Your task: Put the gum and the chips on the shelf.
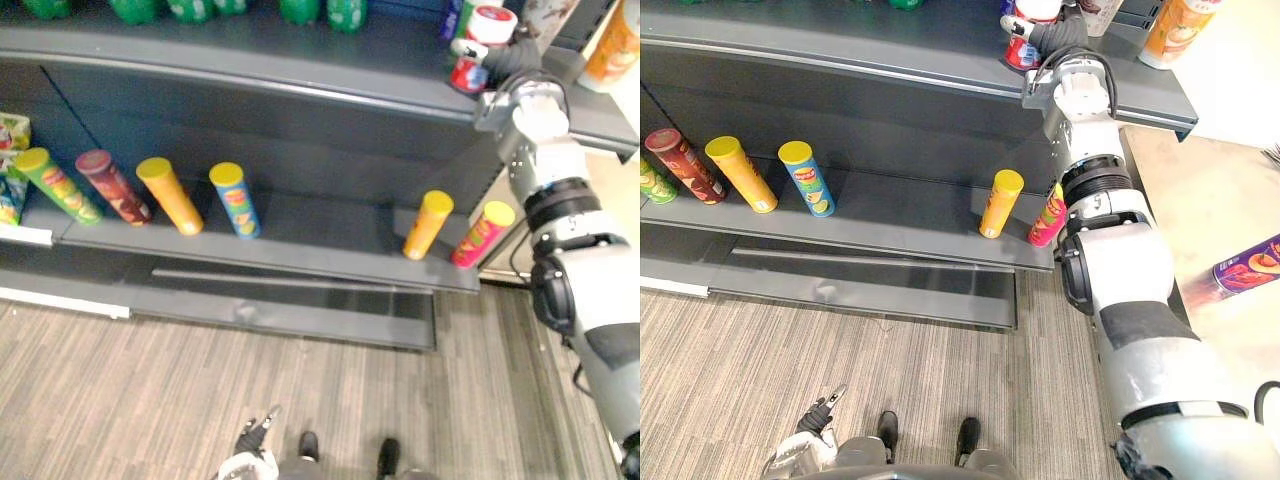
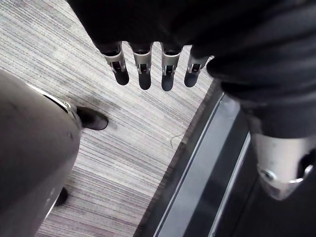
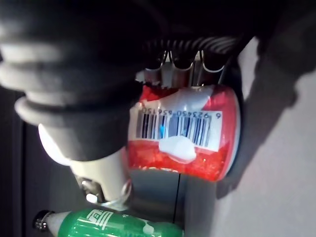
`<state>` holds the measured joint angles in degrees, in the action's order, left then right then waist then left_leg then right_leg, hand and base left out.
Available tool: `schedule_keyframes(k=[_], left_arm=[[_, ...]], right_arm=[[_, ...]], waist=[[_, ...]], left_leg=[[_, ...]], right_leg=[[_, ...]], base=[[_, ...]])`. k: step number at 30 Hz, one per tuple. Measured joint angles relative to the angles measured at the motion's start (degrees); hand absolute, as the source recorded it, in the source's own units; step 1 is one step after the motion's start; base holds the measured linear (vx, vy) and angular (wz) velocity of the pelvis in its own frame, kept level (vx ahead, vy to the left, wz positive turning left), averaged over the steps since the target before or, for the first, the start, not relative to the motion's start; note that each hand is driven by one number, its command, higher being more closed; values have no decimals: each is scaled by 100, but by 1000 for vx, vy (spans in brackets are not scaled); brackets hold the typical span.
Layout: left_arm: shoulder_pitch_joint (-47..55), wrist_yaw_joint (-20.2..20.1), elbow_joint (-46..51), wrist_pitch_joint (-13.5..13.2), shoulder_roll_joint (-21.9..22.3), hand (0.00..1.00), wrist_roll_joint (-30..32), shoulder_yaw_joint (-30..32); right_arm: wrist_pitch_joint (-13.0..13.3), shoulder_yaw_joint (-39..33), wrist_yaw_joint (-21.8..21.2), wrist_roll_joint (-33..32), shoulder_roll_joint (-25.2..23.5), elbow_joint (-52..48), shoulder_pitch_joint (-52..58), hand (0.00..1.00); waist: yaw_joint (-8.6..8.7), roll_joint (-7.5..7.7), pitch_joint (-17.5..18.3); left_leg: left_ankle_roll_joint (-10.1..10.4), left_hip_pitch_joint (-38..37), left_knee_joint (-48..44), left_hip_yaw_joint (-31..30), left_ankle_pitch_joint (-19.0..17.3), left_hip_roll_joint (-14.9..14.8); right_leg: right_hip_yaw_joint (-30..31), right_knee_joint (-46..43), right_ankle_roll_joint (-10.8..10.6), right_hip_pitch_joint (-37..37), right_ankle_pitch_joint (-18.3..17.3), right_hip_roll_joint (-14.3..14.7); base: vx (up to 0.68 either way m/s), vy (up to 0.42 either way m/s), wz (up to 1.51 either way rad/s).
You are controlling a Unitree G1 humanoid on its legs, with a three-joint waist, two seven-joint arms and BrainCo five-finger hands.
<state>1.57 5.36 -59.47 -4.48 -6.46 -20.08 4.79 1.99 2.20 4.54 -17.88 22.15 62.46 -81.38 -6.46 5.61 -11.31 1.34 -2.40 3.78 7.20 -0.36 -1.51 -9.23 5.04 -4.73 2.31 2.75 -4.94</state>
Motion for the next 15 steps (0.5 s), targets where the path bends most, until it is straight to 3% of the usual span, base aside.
schedule_keyframes(k=[13,14,15], left_arm=[[-22,-2,-48,2,4,0,6,2],[-23,-2,-48,1,3,0,6,2],[-23,-2,-49,1,3,0,5,2]], right_arm=[[130,116,-109,-9,-27,-316,264,100],[130,116,-115,-9,-27,-316,266,0],[129,123,-125,-4,-28,-316,270,0]], waist=[[0,6,1],[0,7,1],[1,9,1]], left_leg=[[-1,-32,13,15,3,-1],[-1,-33,14,16,4,-1],[0,-40,17,16,6,-1]], right_leg=[[15,-7,0,15,0,0],[15,-7,0,15,0,0],[16,-8,0,20,0,1]], base=[[0,0,0],[0,0,0],[0,0,0]])
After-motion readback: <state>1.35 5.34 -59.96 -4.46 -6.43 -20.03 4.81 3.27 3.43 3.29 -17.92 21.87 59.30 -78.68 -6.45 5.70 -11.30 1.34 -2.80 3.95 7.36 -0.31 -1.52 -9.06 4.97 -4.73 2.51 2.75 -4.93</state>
